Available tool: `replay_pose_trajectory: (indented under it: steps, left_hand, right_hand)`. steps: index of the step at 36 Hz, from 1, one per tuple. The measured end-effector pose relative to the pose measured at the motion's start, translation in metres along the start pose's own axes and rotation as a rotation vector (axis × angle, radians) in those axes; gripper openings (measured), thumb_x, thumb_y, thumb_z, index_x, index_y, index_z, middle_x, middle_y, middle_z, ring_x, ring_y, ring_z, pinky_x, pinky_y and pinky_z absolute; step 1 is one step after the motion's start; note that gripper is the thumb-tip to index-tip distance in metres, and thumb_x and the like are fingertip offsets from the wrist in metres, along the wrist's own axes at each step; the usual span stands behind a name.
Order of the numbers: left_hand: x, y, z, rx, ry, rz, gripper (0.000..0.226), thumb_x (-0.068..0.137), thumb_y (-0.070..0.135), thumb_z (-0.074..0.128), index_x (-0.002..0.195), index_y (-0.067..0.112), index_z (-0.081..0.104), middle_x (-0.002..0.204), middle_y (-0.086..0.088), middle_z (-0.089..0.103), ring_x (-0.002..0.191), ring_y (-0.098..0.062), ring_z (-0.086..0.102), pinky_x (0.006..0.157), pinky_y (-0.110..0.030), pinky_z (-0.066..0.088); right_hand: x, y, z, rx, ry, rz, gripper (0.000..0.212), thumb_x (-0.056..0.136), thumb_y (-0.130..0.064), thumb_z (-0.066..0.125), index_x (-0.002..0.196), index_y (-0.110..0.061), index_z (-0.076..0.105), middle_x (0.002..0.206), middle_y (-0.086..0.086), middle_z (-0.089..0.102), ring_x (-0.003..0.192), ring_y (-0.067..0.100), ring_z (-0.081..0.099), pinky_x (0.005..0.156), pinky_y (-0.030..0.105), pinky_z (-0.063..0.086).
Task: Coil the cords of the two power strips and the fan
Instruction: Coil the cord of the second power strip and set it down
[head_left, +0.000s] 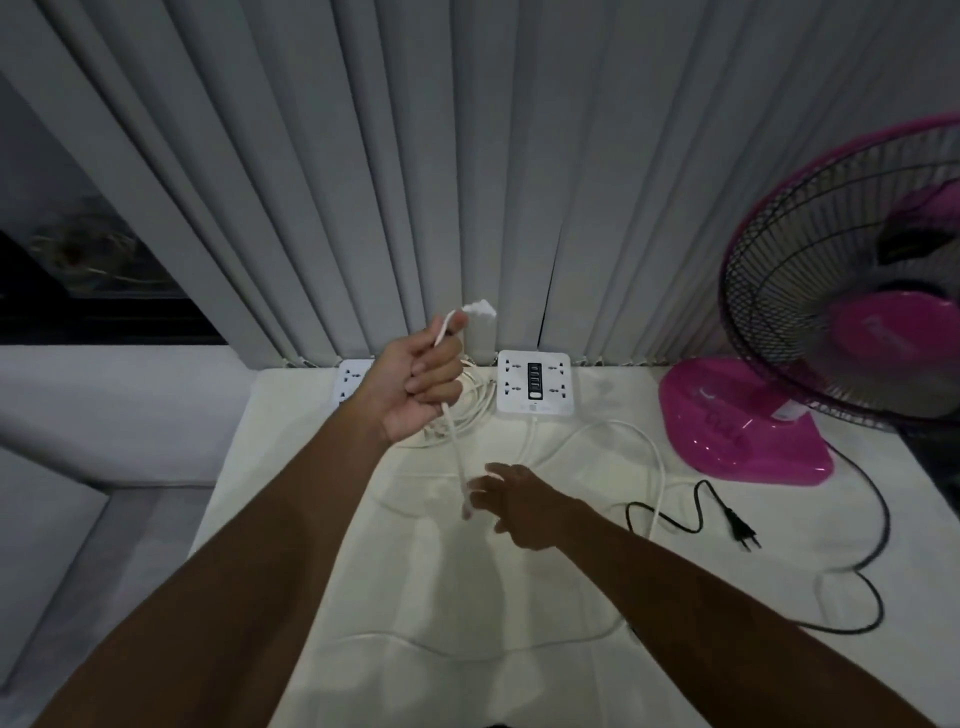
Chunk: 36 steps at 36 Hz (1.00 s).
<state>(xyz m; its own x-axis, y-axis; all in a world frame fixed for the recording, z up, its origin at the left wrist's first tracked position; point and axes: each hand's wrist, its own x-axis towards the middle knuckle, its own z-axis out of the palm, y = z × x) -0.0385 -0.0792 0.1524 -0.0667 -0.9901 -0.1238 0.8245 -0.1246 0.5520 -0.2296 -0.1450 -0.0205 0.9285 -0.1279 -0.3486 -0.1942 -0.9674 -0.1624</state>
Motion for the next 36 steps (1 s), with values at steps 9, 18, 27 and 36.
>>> replay_pose_trajectory:
  steps: [9, 18, 27, 36]
  left_hand:
    - [-0.024, 0.011, -0.030, 0.369, 0.232, -0.157, 0.025, 0.101, 0.038, 0.048, 0.097, 0.015, 0.055, 0.046, 0.003, 0.029, 0.034, -0.010, 0.024, 0.034, -0.019, 0.024]
    - [0.000, -0.047, -0.048, 0.412, 0.460, -0.121, 0.032, 0.106, 0.017, 0.035, 0.125, -0.004, 0.050, 0.119, -0.027, 0.064, 0.102, -0.035, 0.066, 0.098, -0.043, 0.048]
    - [0.024, -0.046, -0.035, 0.144, 0.635, 0.018, 0.031, 0.107, 0.023, 0.034, 0.083, 0.012, 0.052, 0.057, -0.002, 0.046, 0.063, -0.025, 0.053, 0.068, -0.033, 0.047]
    - [0.028, -0.064, -0.033, 0.239, 0.523, 0.055, 0.036, 0.106, 0.027, 0.033, 0.104, 0.004, 0.060, 0.061, -0.009, 0.062, 0.063, -0.026, 0.067, 0.087, -0.040, 0.046]
  right_hand:
    - [-0.019, 0.048, -0.034, 0.142, 0.261, 0.449, 0.024, 0.101, -0.016, 0.046, 0.114, -0.015, 0.067, 0.120, 0.015, 0.068, 0.115, 0.031, 0.064, 0.100, 0.037, 0.049]
    - [-0.020, 0.026, -0.124, 0.816, 0.792, 0.492, 0.019, 0.093, -0.036, 0.068, 0.083, -0.020, 0.071, 0.054, 0.003, 0.066, 0.038, 0.007, 0.053, 0.039, 0.020, 0.041]
    - [-0.036, -0.021, -0.047, 0.415, 0.649, 0.132, 0.045, 0.104, -0.027, 0.046, 0.148, -0.017, 0.044, 0.099, 0.008, 0.067, 0.084, 0.024, 0.063, 0.077, 0.032, 0.052]
    - [-0.038, 0.010, -0.037, 0.452, 0.653, 0.356, 0.042, 0.102, -0.041, 0.034, 0.108, -0.017, 0.068, 0.097, 0.005, 0.073, 0.091, 0.030, 0.064, 0.082, 0.042, 0.052]
